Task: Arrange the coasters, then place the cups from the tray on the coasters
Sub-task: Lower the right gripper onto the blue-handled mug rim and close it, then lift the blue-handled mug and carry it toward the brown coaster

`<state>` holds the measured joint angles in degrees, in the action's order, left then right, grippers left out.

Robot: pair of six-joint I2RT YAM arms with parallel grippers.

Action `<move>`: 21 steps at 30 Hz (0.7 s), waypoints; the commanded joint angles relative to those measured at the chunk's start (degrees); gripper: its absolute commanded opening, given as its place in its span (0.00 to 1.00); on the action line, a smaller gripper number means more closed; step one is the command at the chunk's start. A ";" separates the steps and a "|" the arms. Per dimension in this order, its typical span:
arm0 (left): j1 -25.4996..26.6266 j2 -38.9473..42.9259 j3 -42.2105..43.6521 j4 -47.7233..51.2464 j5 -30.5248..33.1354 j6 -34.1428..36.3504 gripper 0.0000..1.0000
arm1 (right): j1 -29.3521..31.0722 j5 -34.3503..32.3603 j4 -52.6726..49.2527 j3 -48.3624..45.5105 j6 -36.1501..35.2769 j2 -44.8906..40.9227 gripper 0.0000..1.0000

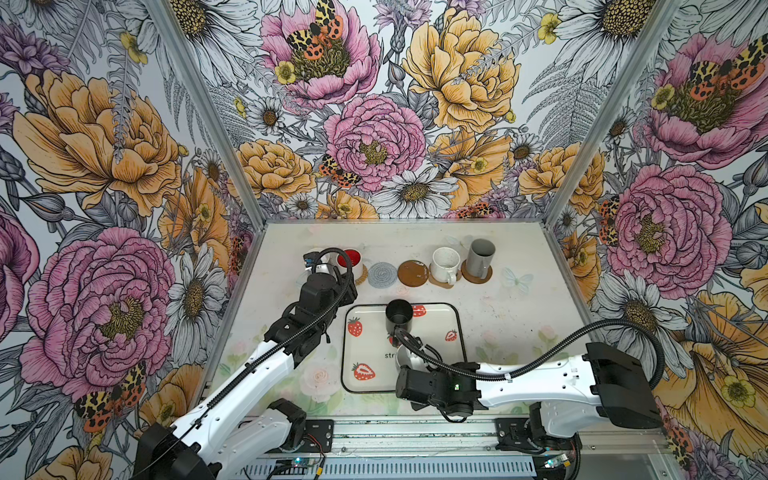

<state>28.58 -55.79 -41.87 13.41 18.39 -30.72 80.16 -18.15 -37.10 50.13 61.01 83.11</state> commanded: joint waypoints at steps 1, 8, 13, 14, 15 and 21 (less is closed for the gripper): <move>-0.63 0.17 -0.14 -1.15 -0.73 -0.30 0.65 | -0.36 -2.21 -0.96 0.03 -1.59 -4.44 0.00; -0.85 0.27 -0.12 -1.02 -0.44 -0.22 0.65 | -0.78 -4.71 -8.15 1.24 -3.95 -8.92 0.00; -1.19 0.35 0.03 -0.93 -0.29 -0.22 0.65 | -2.14 -6.40 -11.25 1.16 -5.49 -14.07 0.00; -1.21 0.33 -0.05 -0.93 -0.22 -0.22 0.65 | -2.43 -6.59 -11.34 1.03 -5.72 -14.92 0.00; -1.24 0.40 0.04 -0.93 -0.20 -0.22 0.65 | -2.76 -6.84 -11.65 0.96 -6.03 -15.85 0.00; -1.31 0.49 -0.06 -1.02 -0.20 -0.22 0.65 | -5.20 -6.99 -12.82 1.18 -8.81 -18.59 0.00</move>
<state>27.83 -55.77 -41.87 13.43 18.41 -30.72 75.88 -22.00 -49.98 49.65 54.70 66.15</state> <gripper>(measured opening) 0.649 0.164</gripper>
